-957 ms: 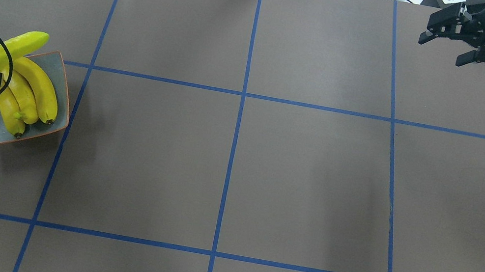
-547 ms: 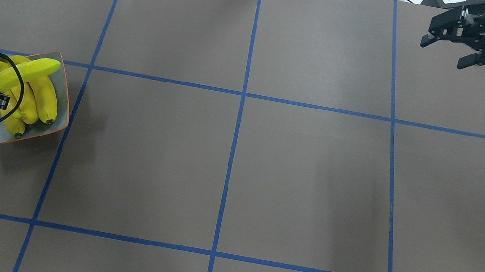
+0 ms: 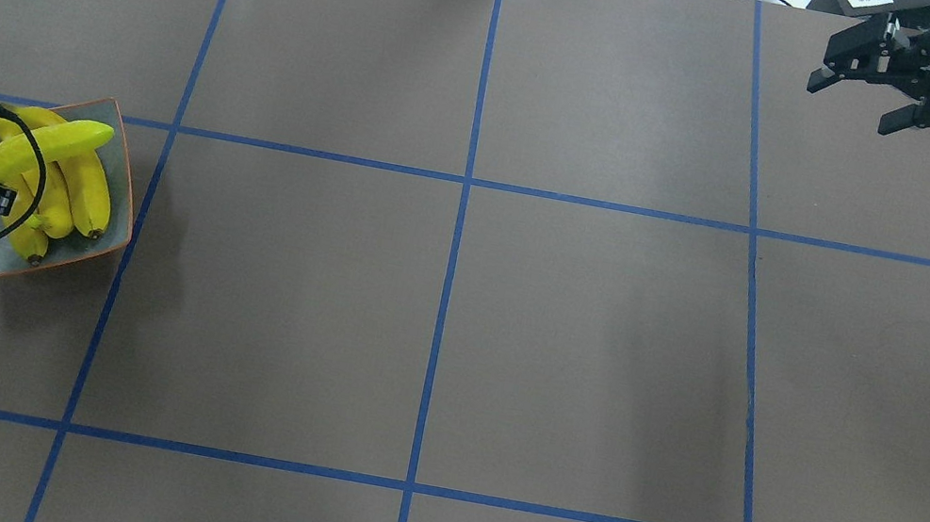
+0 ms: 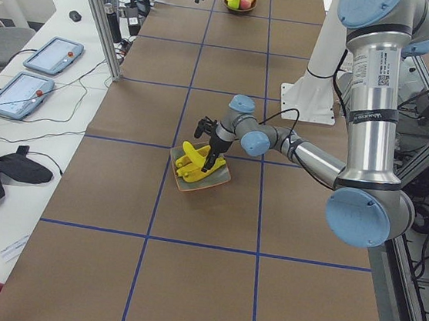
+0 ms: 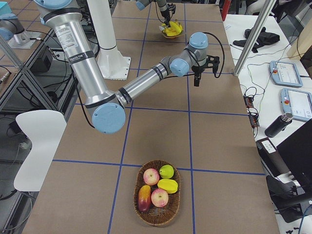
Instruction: Transfer all bananas from basket to plate
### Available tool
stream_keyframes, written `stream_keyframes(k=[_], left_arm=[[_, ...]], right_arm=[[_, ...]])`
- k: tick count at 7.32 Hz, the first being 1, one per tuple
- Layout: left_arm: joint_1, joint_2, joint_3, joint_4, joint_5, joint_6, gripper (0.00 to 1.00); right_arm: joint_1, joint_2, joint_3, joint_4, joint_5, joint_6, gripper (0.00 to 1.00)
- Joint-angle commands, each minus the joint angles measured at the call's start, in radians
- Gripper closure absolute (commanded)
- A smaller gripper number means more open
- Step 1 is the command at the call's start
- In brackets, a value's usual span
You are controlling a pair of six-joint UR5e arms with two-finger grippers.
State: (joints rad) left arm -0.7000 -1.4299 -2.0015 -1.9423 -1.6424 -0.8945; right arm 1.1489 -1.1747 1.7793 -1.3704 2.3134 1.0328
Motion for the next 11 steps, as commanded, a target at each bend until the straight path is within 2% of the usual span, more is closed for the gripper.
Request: stream_keyframes(k=[1, 3, 4, 5, 6, 7, 8, 9, 10, 11], left_arm=[[-0.001, 0.0, -0.003, -0.003, -0.01, 0.0, 0.0], [-0.013, 0.0, -0.028, -0.001, -0.045, 0.055, 0.0], [-0.073, -0.01, -0.033, 0.005, -0.097, 0.11, 0.0], [-0.19, -0.02, -0.031, 0.017, -0.184, 0.215, 0.0], [-0.322, -0.055, -0.03, 0.102, -0.285, 0.335, 0.0], [-0.443, -0.139, -0.031, 0.288, -0.351, 0.494, 0.0], [-0.526, -0.211, -0.03, 0.453, -0.365, 0.654, 0.0], [-0.597, -0.252, -0.02, 0.533, -0.37, 0.742, 0.0], [-0.672, -0.259, 0.037, 0.542, -0.439, 0.755, 0.0], [-0.749, -0.27, 0.137, 0.533, -0.602, 0.776, 0.0]], right_arm=[[0.0, 0.001, 0.0, 0.001, 0.0, 0.0, 0.0], [0.003, -0.005, 0.0, 0.002, -0.005, -0.002, 0.0], [0.018, -0.005, -0.001, -0.002, -0.005, -0.016, 0.0], [0.049, -0.031, -0.003, -0.004, -0.003, -0.089, 0.0], [0.095, -0.052, -0.021, -0.036, -0.005, -0.217, 0.0], [0.121, -0.068, -0.029, -0.127, -0.009, -0.381, 0.0], [0.164, -0.074, -0.031, -0.222, -0.009, -0.508, 0.0], [0.214, -0.103, -0.035, -0.311, -0.008, -0.651, 0.0], [0.274, -0.133, -0.056, -0.37, 0.006, -0.795, 0.0], [0.338, -0.201, -0.075, -0.387, 0.008, -0.927, 0.0]])
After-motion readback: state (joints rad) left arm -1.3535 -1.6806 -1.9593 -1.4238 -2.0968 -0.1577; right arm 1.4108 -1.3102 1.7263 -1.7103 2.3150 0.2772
